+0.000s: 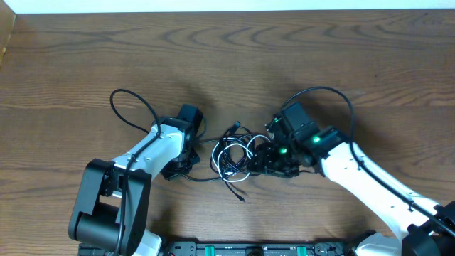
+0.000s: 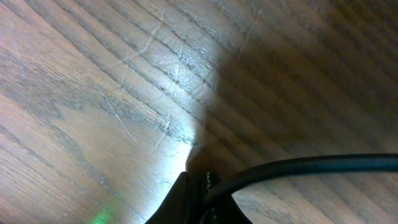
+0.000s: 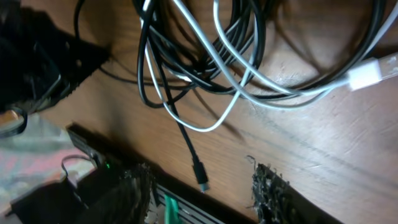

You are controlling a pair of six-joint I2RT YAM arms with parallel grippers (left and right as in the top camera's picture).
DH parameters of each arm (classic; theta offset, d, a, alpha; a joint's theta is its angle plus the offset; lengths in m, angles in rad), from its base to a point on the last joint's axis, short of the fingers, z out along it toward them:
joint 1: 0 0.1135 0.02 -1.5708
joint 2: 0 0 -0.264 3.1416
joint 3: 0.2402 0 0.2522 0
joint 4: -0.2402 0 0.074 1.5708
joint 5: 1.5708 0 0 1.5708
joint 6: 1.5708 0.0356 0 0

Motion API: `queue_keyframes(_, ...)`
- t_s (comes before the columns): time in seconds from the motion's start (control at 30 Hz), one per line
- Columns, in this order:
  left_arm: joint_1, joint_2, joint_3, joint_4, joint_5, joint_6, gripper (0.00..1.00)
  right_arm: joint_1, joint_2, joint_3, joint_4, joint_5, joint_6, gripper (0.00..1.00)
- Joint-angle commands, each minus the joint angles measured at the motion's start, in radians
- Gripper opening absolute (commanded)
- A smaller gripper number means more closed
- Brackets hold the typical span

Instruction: Untangle cables

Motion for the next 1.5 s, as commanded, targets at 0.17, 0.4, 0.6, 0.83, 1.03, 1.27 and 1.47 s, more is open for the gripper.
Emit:
queue_keyframes(0.17, 0.009, 0.047, -0.043, 0.032, 0.019, -0.01, 0.08, 0.13, 0.003, 0.003, 0.002, 0.285, 0.41, 0.47)
queue_keyframes(0.4, 0.009, 0.047, -0.043, 0.036, 0.024, -0.01, 0.08, 0.211, 0.043, 0.003, 0.028, 0.374, 0.549, 0.46)
queue_keyframes(0.6, 0.009, 0.047, -0.043, 0.036, 0.026, -0.01, 0.08, 0.261, 0.136, 0.003, 0.154, 0.378, 0.548, 0.44)
queue_keyframes(0.83, 0.009, 0.047, -0.043, 0.036, 0.026, -0.01, 0.08, 0.25, 0.198, 0.003, 0.176, 0.414, 0.535, 0.02)
queue_keyframes(1.03, 0.009, 0.047, -0.044, 0.036, 0.026, -0.01, 0.08, 0.177, 0.132, 0.003, 0.135, 0.356, 0.386, 0.01)
queue_keyframes(1.27, 0.009, 0.047, -0.044, 0.036, 0.027, -0.01, 0.08, 0.075, -0.032, 0.003, 0.02, 0.352, 0.154, 0.01)
queue_keyframes(1.47, 0.009, 0.047, -0.044, 0.037, 0.026, -0.01, 0.08, -0.026, -0.159, 0.003, -0.192, 0.483, 0.094, 0.01)
